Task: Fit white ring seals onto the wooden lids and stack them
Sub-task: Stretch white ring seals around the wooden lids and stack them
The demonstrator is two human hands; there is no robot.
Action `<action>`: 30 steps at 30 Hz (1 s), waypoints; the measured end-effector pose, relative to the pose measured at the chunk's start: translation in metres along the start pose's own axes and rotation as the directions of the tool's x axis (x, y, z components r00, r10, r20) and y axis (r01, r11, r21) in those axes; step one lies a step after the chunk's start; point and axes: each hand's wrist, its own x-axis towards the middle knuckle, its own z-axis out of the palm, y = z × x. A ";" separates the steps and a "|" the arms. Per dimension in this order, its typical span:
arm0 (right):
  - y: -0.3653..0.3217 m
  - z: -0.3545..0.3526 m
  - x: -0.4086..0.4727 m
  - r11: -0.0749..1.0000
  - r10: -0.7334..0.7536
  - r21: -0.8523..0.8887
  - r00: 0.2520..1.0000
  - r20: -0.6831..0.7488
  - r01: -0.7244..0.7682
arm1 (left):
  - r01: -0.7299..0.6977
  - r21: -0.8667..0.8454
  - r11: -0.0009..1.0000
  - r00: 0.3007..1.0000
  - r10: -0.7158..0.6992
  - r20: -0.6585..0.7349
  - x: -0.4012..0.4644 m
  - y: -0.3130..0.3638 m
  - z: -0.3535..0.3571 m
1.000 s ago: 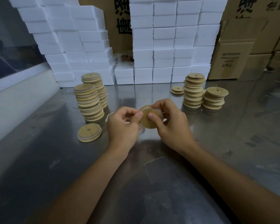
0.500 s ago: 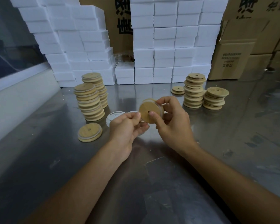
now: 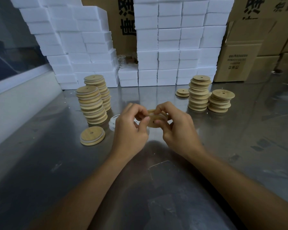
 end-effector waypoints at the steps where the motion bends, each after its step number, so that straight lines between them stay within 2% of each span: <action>1: 0.000 0.000 0.000 1.000 -0.013 -0.012 1.000 0.005 0.013 | -0.013 0.017 1.000 1.000 0.012 0.006 0.000 0.000 -0.001; 7: 0.000 -0.001 0.001 0.999 -0.033 -0.029 0.999 0.027 0.034 | -0.057 0.121 0.991 0.998 0.056 0.014 0.000 0.001 -0.001; 12: 0.001 -0.001 0.001 0.998 -0.042 -0.044 0.999 0.007 0.043 | -0.173 0.182 0.968 0.985 0.168 0.043 -0.001 0.005 -0.001; 15: 0.001 0.000 0.002 0.998 -0.048 -0.040 0.999 -0.014 0.048 | -0.195 0.184 0.963 0.981 0.190 0.042 -0.002 0.003 0.000; 18: -0.002 0.002 0.002 0.999 -0.038 0.008 0.998 -0.057 0.039 | -0.062 0.069 0.996 0.998 0.063 -0.009 0.000 0.002 0.000; 21: -0.002 0.001 0.002 0.999 -0.003 0.047 0.995 -0.095 0.007 | 0.205 -0.115 0.972 0.976 -0.212 -0.053 0.002 0.003 0.002; 23: -0.002 0.000 0.003 0.997 0.037 0.078 0.993 -0.109 -0.028 | 0.397 -0.308 0.865 0.906 -0.423 -0.020 0.002 0.003 0.004; 25: -0.001 -0.001 0.003 0.992 0.087 0.105 0.990 -0.112 -0.075 | 0.540 -0.475 0.695 0.804 -0.592 0.049 0.004 0.003 0.003; 27: -0.002 -0.001 0.003 0.985 0.123 0.136 0.986 -0.108 -0.108 | 0.608 -0.585 0.536 0.714 -0.691 0.109 0.007 0.003 0.002; 30: -0.002 0.001 0.003 0.974 0.161 0.176 0.982 -0.101 -0.142 | 0.635 -0.682 0.364 0.637 -0.745 0.196 0.010 0.002 0.002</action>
